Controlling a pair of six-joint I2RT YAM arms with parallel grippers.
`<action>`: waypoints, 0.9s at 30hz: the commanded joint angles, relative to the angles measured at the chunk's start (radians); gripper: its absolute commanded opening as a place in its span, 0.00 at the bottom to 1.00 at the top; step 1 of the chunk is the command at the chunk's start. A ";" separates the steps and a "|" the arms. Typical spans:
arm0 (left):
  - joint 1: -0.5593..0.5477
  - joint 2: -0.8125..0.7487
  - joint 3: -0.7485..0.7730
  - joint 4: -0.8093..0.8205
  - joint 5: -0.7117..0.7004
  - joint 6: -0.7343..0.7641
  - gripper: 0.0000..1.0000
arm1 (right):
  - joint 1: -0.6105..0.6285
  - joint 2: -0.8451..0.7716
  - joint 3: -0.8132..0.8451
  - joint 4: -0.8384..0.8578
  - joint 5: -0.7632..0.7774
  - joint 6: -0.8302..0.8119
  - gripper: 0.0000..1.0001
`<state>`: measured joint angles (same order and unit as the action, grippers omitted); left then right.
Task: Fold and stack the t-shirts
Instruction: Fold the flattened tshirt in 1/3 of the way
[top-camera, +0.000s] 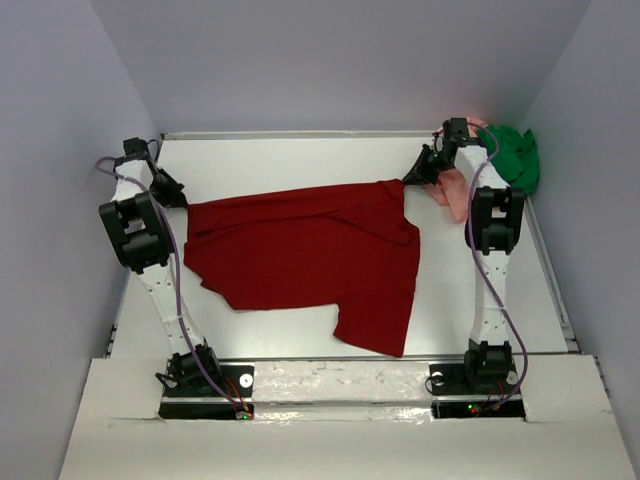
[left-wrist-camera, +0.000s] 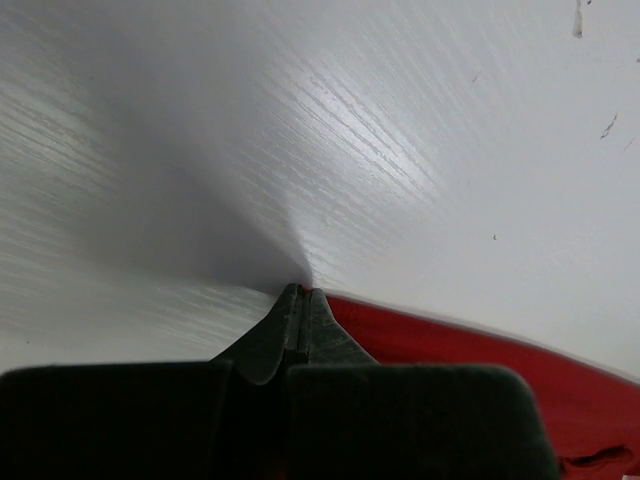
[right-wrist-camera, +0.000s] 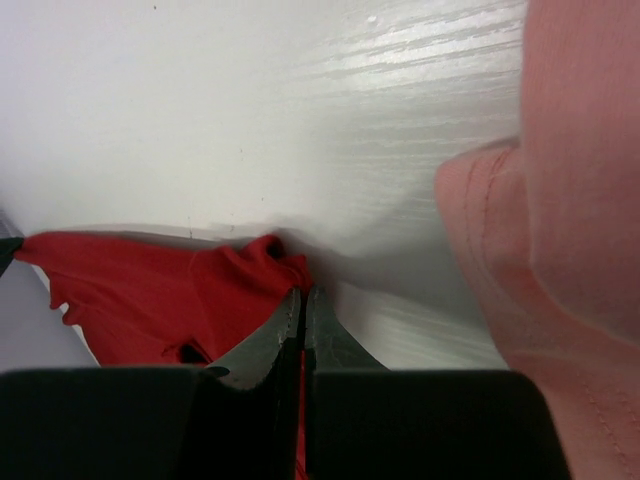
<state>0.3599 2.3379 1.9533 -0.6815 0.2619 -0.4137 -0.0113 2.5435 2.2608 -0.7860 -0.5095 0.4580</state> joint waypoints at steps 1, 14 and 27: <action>0.014 0.008 0.062 -0.018 -0.038 0.004 0.00 | -0.041 0.020 0.066 0.010 0.052 0.007 0.00; 0.014 0.038 0.121 -0.044 -0.053 0.007 0.00 | -0.062 0.004 0.066 0.019 0.121 0.016 0.00; 0.016 0.043 0.136 -0.055 -0.067 0.012 0.00 | -0.081 -0.019 0.062 0.053 0.131 0.022 0.00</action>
<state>0.3527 2.3913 2.0502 -0.7406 0.2615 -0.4202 -0.0479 2.5626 2.2826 -0.7849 -0.4446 0.4904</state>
